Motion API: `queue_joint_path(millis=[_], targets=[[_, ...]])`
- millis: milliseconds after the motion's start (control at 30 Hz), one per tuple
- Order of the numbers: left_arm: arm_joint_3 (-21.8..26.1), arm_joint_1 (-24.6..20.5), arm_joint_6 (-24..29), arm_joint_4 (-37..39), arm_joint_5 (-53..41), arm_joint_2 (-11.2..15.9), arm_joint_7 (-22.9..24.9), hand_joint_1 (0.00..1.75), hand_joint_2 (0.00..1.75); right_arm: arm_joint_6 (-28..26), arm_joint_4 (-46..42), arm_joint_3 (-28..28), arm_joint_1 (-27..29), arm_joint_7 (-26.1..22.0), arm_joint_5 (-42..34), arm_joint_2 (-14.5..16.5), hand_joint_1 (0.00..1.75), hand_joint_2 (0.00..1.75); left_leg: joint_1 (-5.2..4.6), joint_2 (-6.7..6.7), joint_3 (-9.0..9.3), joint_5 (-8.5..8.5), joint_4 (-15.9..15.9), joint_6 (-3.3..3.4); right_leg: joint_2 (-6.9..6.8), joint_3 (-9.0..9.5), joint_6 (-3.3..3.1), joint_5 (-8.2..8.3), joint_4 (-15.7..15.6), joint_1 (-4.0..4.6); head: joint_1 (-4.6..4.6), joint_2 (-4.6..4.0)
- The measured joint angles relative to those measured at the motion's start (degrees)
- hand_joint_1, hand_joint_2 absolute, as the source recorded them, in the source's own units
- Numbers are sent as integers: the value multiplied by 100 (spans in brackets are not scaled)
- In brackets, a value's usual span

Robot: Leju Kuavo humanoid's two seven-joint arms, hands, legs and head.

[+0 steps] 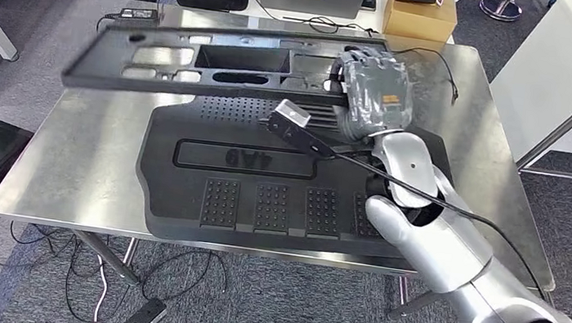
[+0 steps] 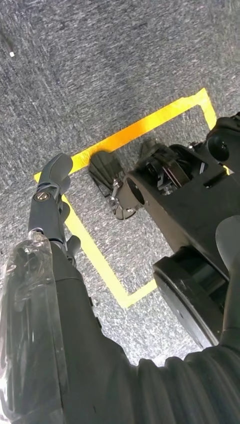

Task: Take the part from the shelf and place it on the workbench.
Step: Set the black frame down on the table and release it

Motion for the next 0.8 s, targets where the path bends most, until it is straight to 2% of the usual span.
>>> queue_joint_path(millis=[267,533,667,800], targets=[[-1,-62,-122,1,58,-1,2,0,175,163,1980,416,-896,-135,-223,704,175,175,7,-5,0,8,-9,-11,-12,-4,-1,-1,2,7,-10,0],[0,-27,-179,1,127,1,8,0,175,452,3402,612,-1325,16,-352,1057,175,175,6,-5,-3,8,-9,-11,-11,-8,-2,-1,0,5,0,0],[0,-8,-204,1,144,1,7,0,175,474,3836,663,-1402,46,-414,1139,0,0,6,-4,-3,8,-9,-11,-10,-9,-2,-1,0,5,4,0],[0,8,-220,1,196,2,-10,0,175,464,4112,686,-1450,74,-462,1188,0,0,6,-4,-1,8,-9,-11,-10,-8,-2,-1,0,4,4,0]])
